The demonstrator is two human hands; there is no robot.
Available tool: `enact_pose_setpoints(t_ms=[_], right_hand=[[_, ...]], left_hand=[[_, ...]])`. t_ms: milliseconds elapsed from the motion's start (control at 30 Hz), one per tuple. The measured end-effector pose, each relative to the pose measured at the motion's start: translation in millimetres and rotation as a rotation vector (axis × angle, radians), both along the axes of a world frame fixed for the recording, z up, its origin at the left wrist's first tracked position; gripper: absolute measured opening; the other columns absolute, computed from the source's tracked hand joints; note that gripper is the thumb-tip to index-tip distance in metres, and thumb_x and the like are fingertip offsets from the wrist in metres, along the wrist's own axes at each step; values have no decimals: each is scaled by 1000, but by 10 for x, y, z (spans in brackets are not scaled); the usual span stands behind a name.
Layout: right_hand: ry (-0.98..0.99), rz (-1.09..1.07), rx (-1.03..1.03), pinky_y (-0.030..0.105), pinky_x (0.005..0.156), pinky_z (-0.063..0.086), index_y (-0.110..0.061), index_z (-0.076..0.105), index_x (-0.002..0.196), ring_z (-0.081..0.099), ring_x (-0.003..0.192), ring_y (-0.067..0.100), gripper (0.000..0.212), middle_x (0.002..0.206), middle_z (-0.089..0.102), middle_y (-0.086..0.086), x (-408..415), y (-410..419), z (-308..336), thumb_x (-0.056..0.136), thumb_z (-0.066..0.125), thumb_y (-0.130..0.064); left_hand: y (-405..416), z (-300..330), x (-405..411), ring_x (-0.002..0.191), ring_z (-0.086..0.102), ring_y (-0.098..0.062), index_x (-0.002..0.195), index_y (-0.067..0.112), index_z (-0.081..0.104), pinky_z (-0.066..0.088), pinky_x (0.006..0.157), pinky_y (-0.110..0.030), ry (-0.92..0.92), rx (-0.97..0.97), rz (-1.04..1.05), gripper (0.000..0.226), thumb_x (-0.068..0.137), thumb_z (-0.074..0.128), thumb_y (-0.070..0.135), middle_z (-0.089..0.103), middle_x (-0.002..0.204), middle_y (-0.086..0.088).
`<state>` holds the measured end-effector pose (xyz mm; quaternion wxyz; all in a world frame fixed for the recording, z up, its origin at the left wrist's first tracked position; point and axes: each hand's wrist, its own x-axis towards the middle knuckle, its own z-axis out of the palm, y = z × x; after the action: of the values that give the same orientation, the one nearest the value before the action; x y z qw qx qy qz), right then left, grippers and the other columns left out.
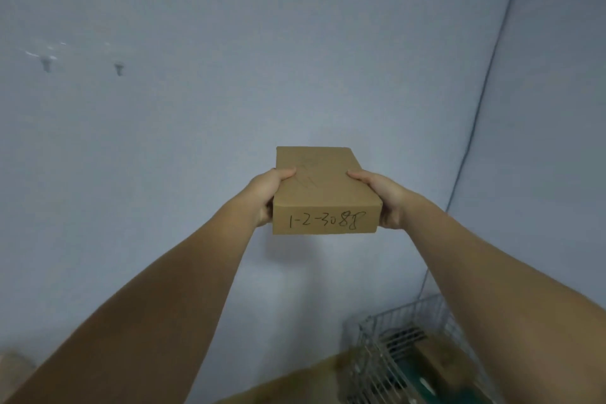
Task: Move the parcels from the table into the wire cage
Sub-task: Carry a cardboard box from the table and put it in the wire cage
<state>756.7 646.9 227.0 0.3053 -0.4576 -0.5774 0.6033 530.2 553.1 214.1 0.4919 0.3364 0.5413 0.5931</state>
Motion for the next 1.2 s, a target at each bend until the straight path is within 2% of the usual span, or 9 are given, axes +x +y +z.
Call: enact_pose_setpoints(t_ms=[167, 333, 400, 500, 633, 800, 900, 1067, 1200], right_hand=[[29, -185, -38, 49, 99, 58, -16, 64, 135, 73, 110, 33, 55, 130, 72, 14, 1330, 329, -66, 93, 70, -52], [80, -328, -51, 45, 88, 61, -15, 65, 130, 75, 92, 29, 48, 111, 76, 11, 2179, 609, -167, 97, 66, -50], [105, -377, -43, 46, 89, 60, -16, 65, 129, 75, 93, 29, 46, 110, 77, 12, 2438, 748, -226, 98, 65, -49], [121, -444, -46, 49, 95, 58, -16, 63, 133, 72, 102, 32, 48, 125, 74, 15, 2741, 983, -309, 98, 64, -48], [159, -543, -41, 46, 84, 60, -15, 62, 132, 73, 99, 32, 44, 117, 75, 14, 3021, 1306, -394, 101, 62, -45], [195, -692, -61, 45, 85, 61, -16, 61, 134, 73, 102, 32, 45, 130, 71, 16, 3381, 1681, -666, 101, 61, -47], [210, -781, -104, 46, 88, 60, -16, 62, 134, 72, 103, 32, 46, 131, 71, 16, 3686, 1878, -954, 100, 63, -46], [198, -888, -172, 48, 90, 61, -17, 64, 131, 74, 107, 32, 47, 120, 77, 13, 4368, 2327, -1521, 96, 69, -47], [171, -907, -186, 51, 94, 61, -27, 63, 134, 75, 111, 30, 46, 121, 77, 8, 4891, 2750, -2147, 95, 69, -51]], left_hand=[[779, -28, 1185, 95, 77, -30, 122, 14, 69, 63, 81, -47, 7, -29, -213, 34, 97, 70, 37, 80, 103, -11], [1501, -33, 1981, 90, 77, -28, 120, 14, 70, 62, 72, -42, 42, -40, -392, 32, 98, 68, 37, 80, 102, -9], [1828, -89, 2237, 91, 78, -27, 121, 15, 71, 63, 71, -42, 58, -43, -456, 33, 98, 68, 38, 81, 103, -8], [2343, -204, 2559, 97, 78, -29, 125, 15, 70, 63, 74, -45, 63, -48, -555, 39, 96, 71, 41, 80, 108, -9], [2997, -288, 2916, 100, 77, -31, 124, 15, 71, 63, 79, -46, 84, -47, -675, 41, 95, 72, 43, 80, 109, -10], [3718, -433, 3424, 98, 78, -29, 122, 14, 72, 62, 75, -43, 114, -83, -833, 39, 96, 71, 43, 80, 107, -9], [4057, -712, 3819, 99, 77, -29, 123, 15, 71, 63, 76, -44, 131, -135, -913, 37, 97, 70, 42, 80, 107, -10], [4717, -1306, 4580, 103, 76, -31, 126, 18, 70, 60, 93, -54, 162, -190, -1015, 40, 95, 73, 42, 79, 111, -11], [5223, -1887, 5153, 104, 76, -30, 131, 26, 65, 60, 92, -55, 209, -175, -1045, 40, 96, 72, 43, 79, 112, -8]])
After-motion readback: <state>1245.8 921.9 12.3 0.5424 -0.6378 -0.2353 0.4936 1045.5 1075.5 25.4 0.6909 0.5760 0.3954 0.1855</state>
